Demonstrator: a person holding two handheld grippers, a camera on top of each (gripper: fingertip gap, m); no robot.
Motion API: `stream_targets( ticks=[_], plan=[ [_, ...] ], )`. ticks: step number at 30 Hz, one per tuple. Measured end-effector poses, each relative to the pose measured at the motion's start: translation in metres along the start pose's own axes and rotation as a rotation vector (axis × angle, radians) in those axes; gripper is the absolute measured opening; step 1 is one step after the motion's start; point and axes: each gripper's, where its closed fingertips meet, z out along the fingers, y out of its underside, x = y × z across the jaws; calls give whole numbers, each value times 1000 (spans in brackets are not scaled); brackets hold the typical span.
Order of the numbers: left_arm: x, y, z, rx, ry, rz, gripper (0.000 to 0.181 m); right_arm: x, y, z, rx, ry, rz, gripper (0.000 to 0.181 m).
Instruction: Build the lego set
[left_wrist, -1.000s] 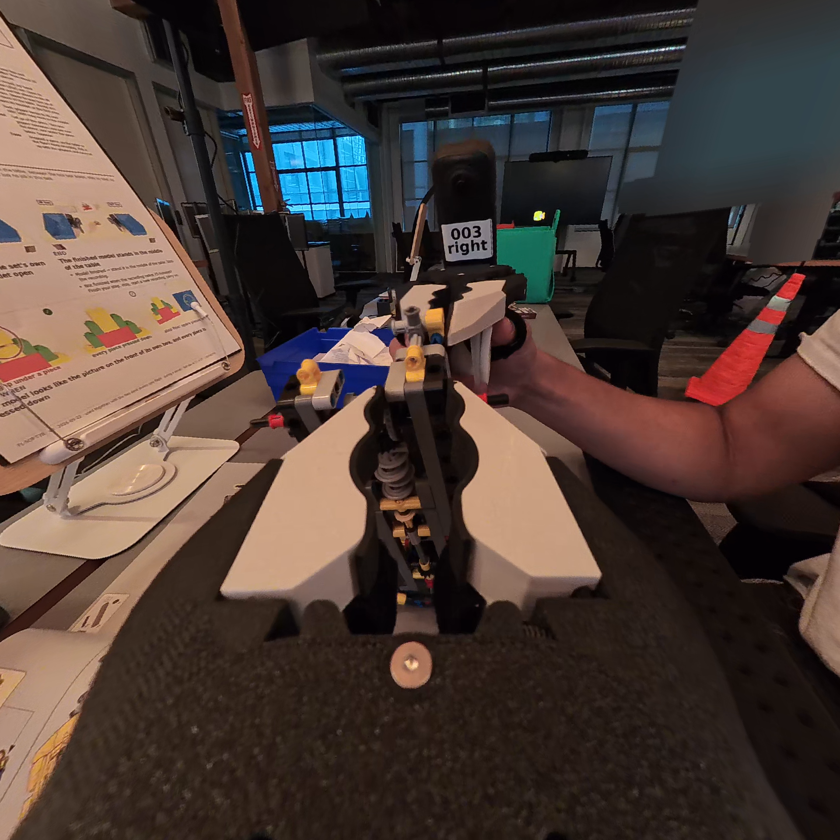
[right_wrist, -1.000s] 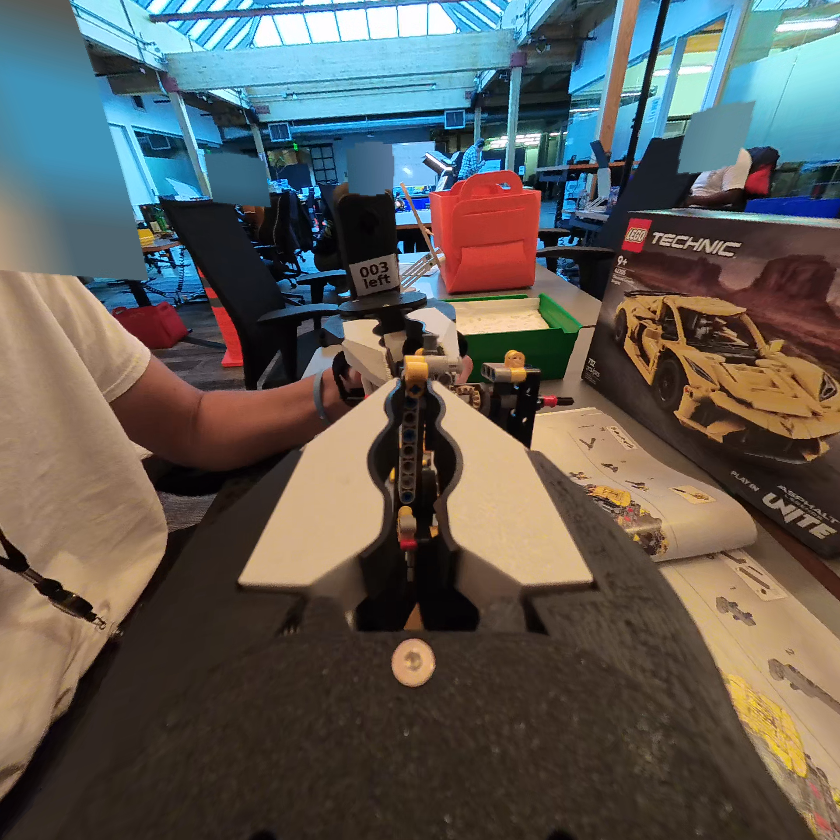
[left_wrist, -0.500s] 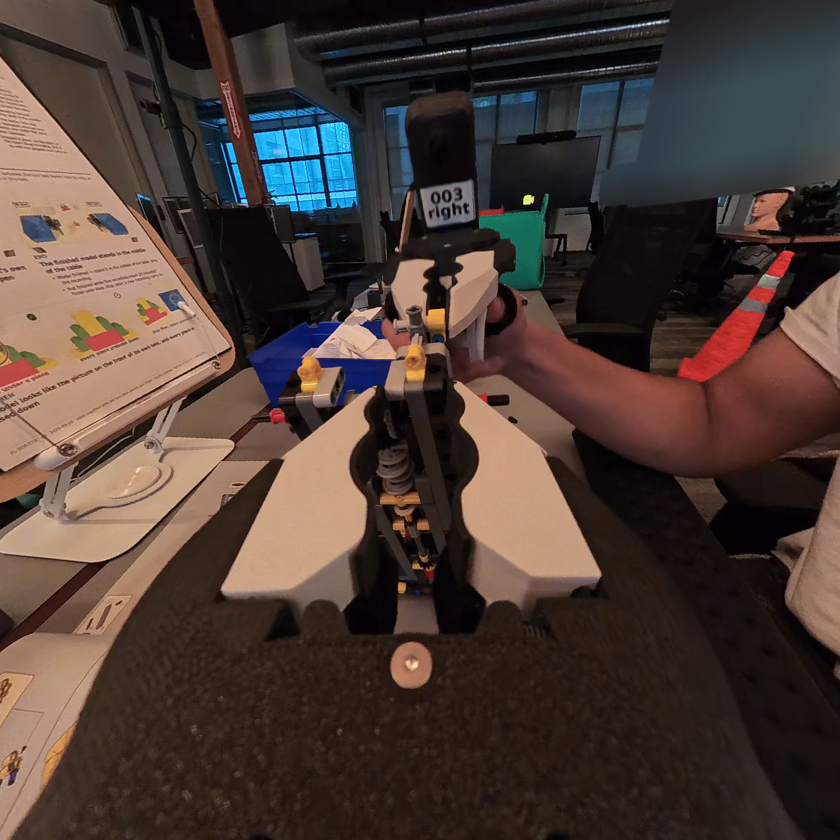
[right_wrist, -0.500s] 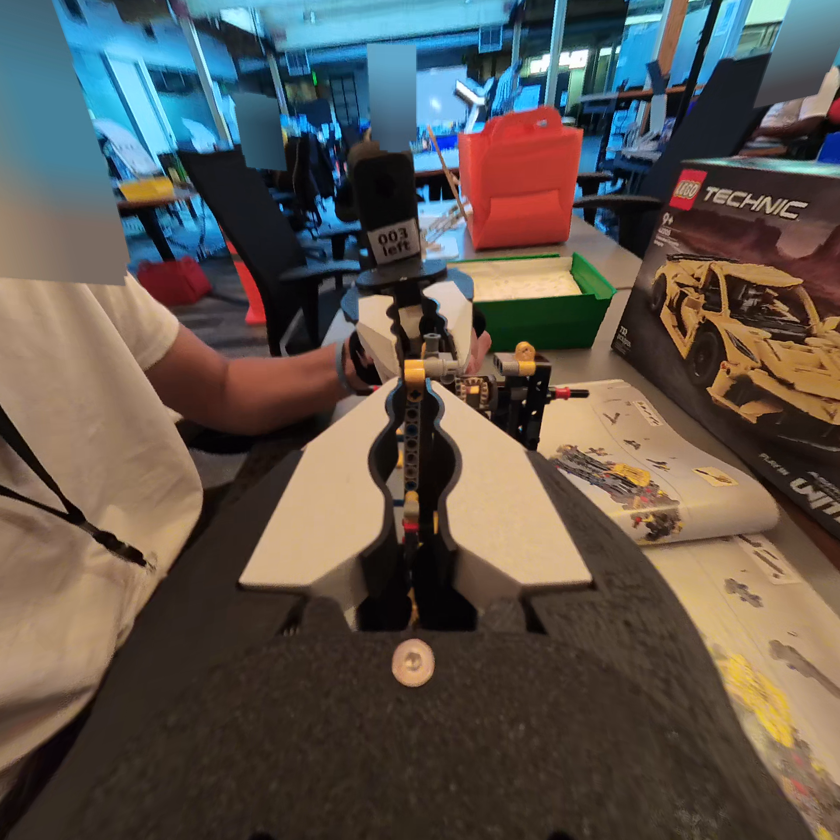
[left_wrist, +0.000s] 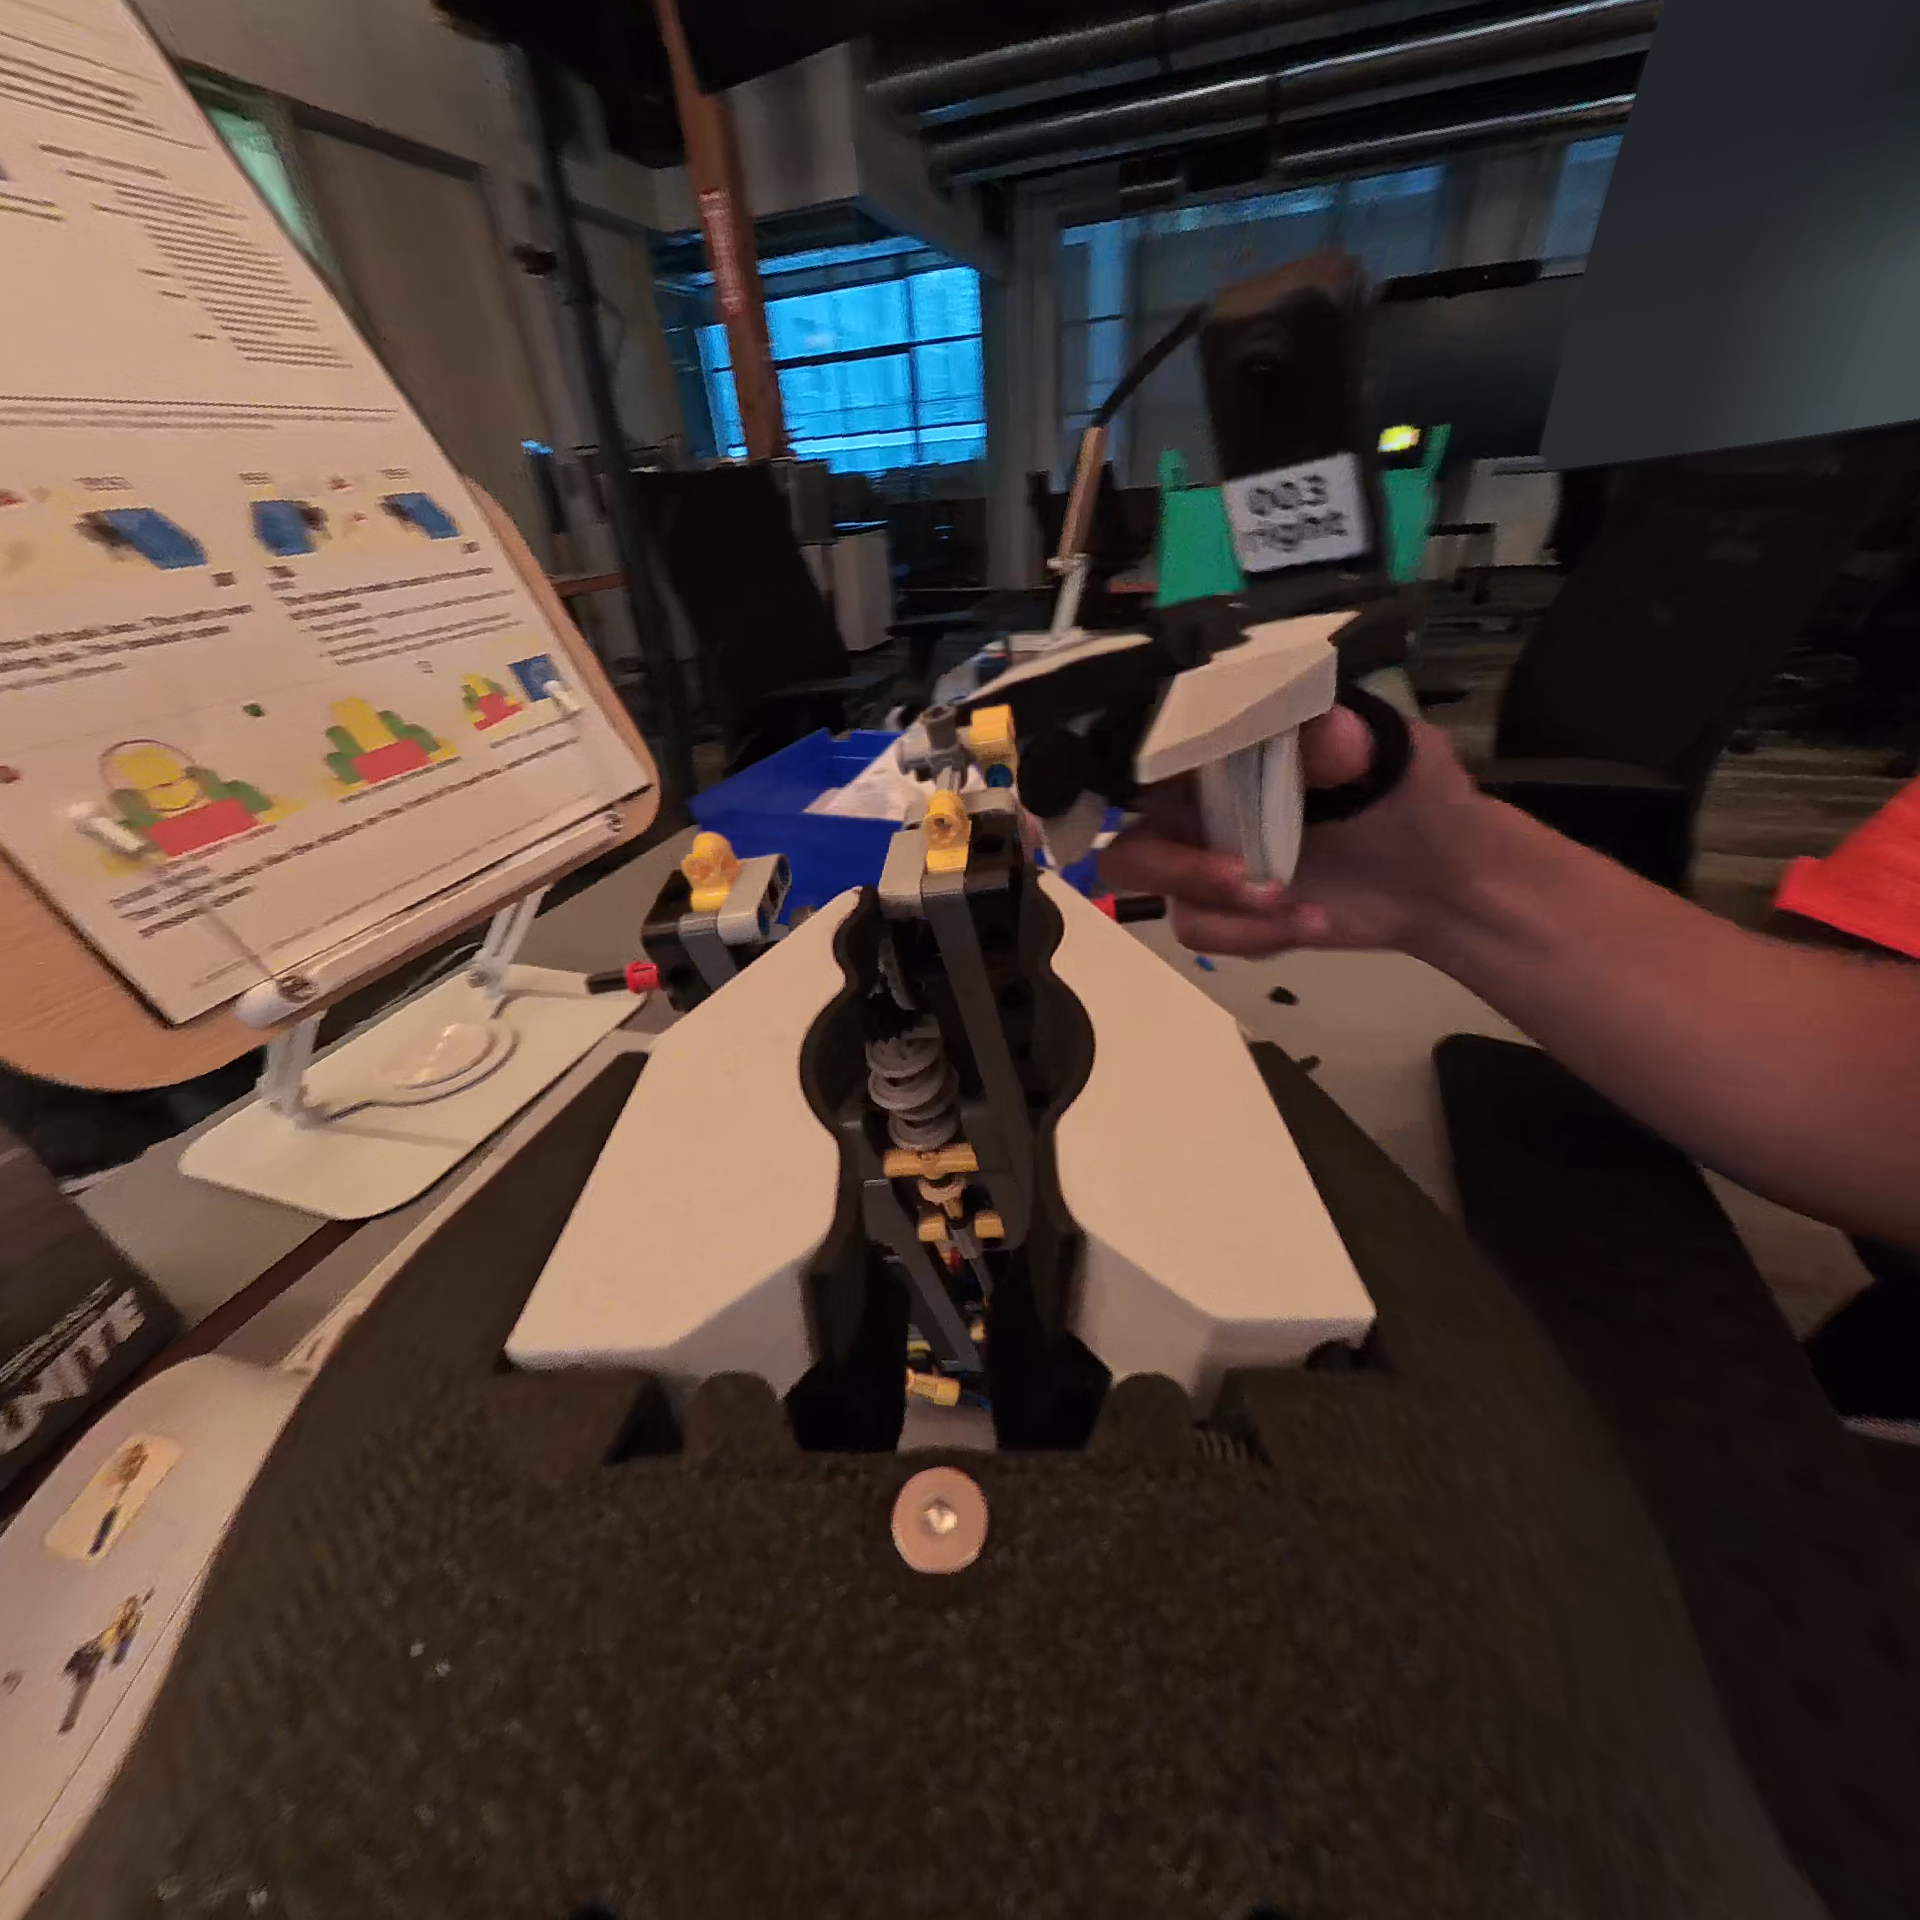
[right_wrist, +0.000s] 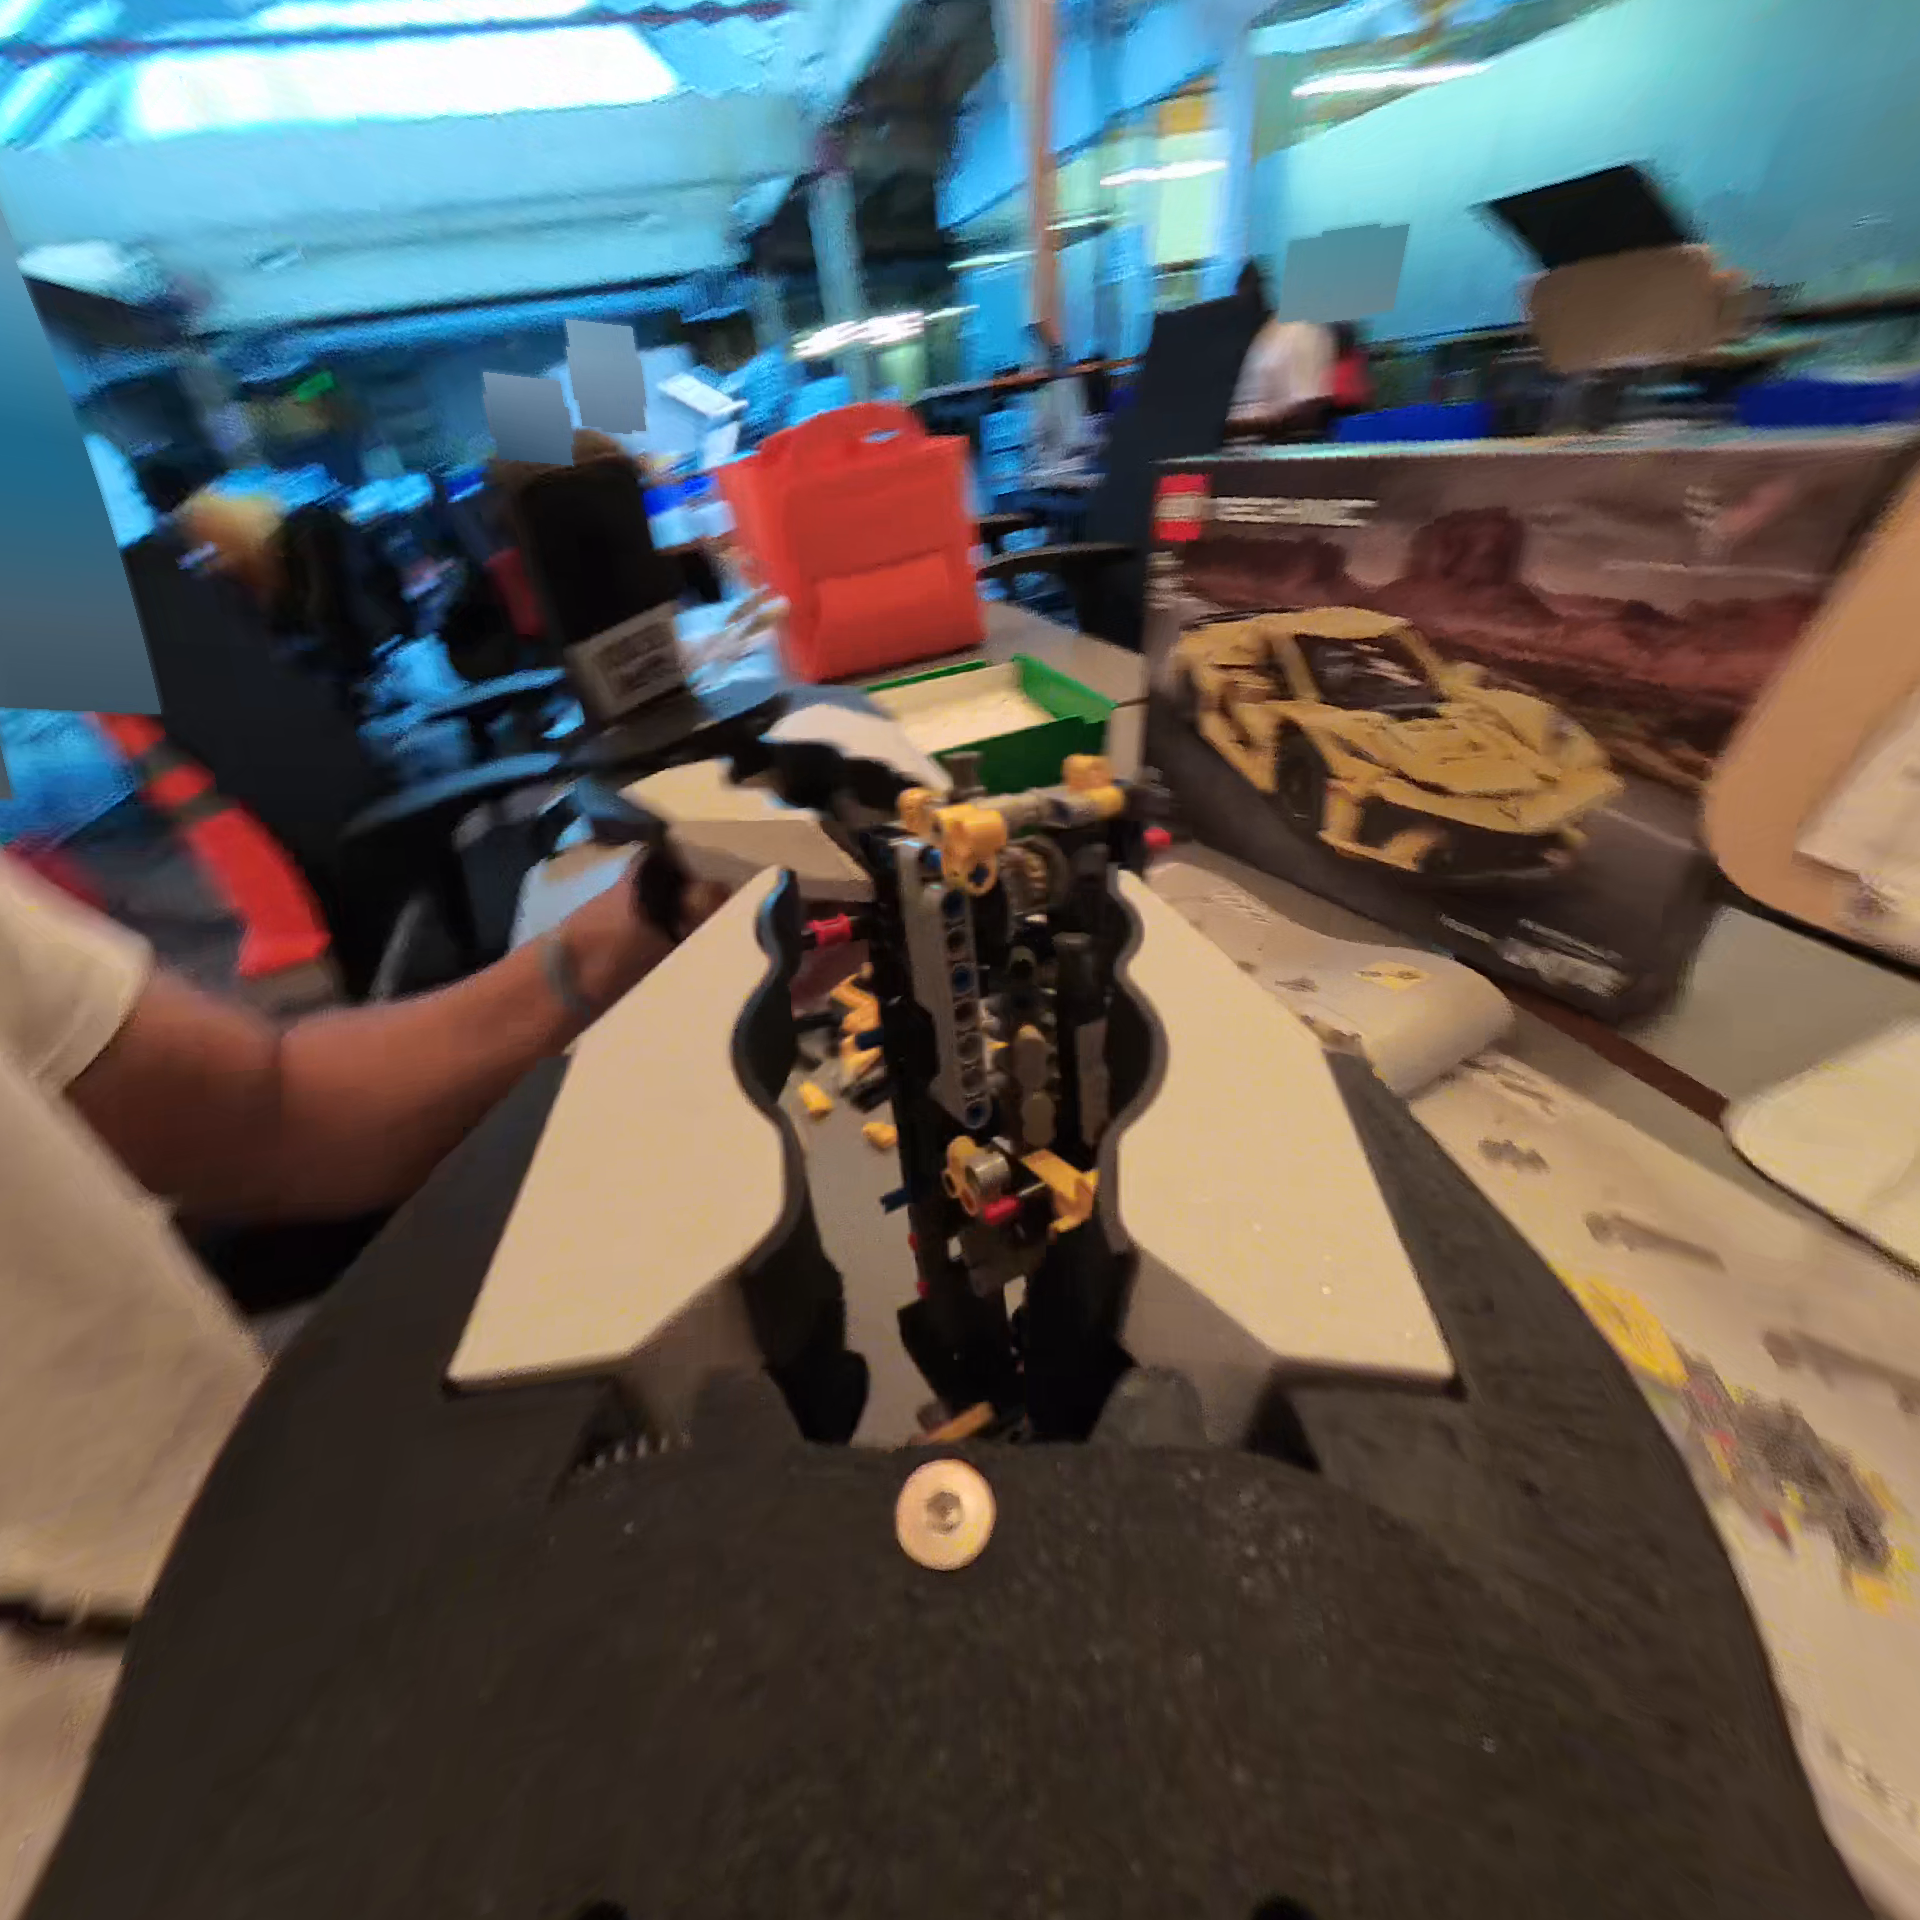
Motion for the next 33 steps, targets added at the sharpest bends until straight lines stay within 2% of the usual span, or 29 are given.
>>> stream_targets(
  ticks=[3, 4, 7, 12, 17, 22, 26, 33],
  plan=[
    [11, -2, 15, -9, -90, 42, 27, 3, -10, -13, 117, 243, 27, 51],
    [18, -2, 20, -10, -113, 71, 27, 2, -10, -15, 93, 315, 8, 51],
    [32, -3, 31, -31, -179, 156, 26, -5, 2, -20, -111, 448, -62, 60],
    [46, -3, 38, -27, -253, 243, 27, -4, 5, -33, -285, 573, -109, 57],
    [50, -3, 39, -8, -314, 269, 26, -6, 8, -38, -379, 602, -92, 56],
    [52, -3, 40, -2, -302, 287, 26, -8, 8, -38, -370, 580, -136, 55],
    [52, -1, 40, -11, -300, 317, 26, -8, 9, -34, -371, 498, -210, 51],
    [50, -2, 40, -12, -313, 310, 26, -6, 7, -32, -372, 481, -187, 49]
  ],
)
